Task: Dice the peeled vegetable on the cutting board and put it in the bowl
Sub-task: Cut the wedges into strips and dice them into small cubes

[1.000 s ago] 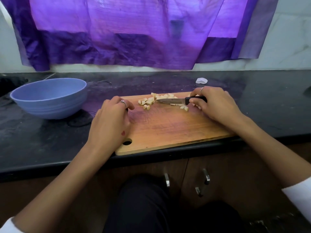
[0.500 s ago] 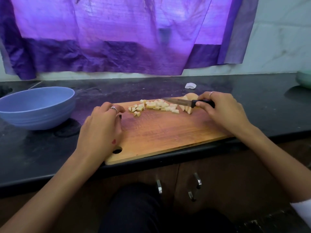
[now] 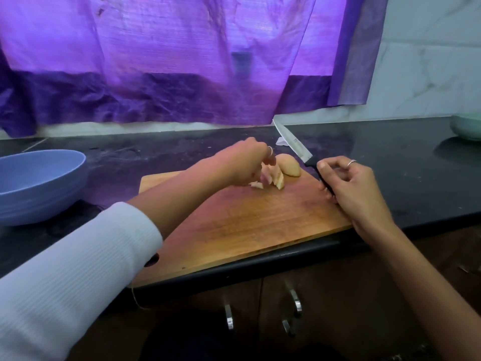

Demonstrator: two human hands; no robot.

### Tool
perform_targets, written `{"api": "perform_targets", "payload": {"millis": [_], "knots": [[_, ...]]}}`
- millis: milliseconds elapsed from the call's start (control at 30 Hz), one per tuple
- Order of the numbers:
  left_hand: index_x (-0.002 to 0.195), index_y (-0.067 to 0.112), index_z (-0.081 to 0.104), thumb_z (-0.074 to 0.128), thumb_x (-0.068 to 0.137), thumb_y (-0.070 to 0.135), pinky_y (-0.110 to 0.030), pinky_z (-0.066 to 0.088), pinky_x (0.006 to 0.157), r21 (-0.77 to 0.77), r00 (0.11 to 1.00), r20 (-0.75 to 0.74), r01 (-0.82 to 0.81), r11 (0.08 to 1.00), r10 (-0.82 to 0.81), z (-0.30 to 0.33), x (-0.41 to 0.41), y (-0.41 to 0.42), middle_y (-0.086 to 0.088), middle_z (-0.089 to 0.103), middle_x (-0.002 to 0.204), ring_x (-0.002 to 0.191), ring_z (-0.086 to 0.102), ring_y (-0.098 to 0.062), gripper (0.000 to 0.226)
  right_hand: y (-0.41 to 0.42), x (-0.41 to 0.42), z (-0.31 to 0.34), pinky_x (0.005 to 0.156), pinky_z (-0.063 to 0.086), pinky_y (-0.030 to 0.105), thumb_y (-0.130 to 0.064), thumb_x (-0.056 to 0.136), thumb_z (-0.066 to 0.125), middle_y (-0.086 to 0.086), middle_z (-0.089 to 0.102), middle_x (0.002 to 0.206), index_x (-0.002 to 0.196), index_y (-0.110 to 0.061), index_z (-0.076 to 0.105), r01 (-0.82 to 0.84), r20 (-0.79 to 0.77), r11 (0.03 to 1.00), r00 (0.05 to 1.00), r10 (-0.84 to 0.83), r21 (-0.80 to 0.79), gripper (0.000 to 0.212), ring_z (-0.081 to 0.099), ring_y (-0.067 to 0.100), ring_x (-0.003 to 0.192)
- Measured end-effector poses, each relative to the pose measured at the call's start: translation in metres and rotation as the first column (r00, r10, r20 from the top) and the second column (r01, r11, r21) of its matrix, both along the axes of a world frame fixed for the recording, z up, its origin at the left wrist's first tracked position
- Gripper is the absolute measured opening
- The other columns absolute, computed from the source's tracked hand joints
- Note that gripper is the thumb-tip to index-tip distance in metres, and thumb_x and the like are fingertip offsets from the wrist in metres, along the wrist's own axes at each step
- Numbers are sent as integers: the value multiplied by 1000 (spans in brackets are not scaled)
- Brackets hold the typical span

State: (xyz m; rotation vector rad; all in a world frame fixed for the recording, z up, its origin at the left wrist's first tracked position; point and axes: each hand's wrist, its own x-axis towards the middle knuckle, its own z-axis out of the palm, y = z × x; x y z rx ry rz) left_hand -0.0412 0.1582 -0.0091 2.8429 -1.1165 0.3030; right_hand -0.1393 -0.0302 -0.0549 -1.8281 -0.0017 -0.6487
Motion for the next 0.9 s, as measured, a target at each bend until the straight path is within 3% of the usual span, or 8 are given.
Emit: {"api": "perform_targets", "payload": {"millis": [167,333,467,567,800,900], "knots": [[121,21,63,56,87,11,-41,46,87,29,994,51,93,995,-95,-6,10,4,-4,68,108,102,57,-24,36,-1,0,-4,54,42,20,-28,94,57,-8,60,57,88,-24,66,-3,23,1000,1000,3,-8,12,50,2,50],[120,15,64,57,92,15,-26,41,79,119,971,83,215,969,-225,0,11,6,-4,59,110,99,57,-20,29,-3,0,-6,58,43,27,-30,93,57,-3,60,59,86,-25,67,-12,14,1000,1000,13,-28,13,49,8,53],[106,13,67,50,95,22,-41,49,75,274,940,182,233,933,-288,3,12,6,-2,56,110,98,58,-24,22,-2,-2,-5,59,43,27,-29,93,57,-2,60,59,86,-25,67,-4,23,999,1000,5,-47,13,50,8,53],[102,12,67,49,96,23,-42,48,73,338,893,281,250,907,-351,-2,12,6,-3,59,106,95,56,-26,22,-1,-3,-4,59,44,27,-29,93,57,0,61,61,87,-25,67,6,31,999,1000,-5,-50,13,51,7,55],[98,8,67,58,87,11,-40,53,57,81,757,588,296,952,-285,6,-20,44,-9,68,91,75,65,-30,15,-4,-2,-6,63,45,28,-30,92,60,-5,63,61,87,-28,67,38,8,994,999,-37,-101,9,51,6,52],[100,4,67,63,86,5,-40,52,56,75,745,613,276,958,-263,1,-56,76,-12,68,93,73,64,-31,14,-2,-1,-5,74,48,26,-32,88,64,-9,67,81,98,-33,67,49,-13,982,999,-52,-183,11,58,5,71]]}}
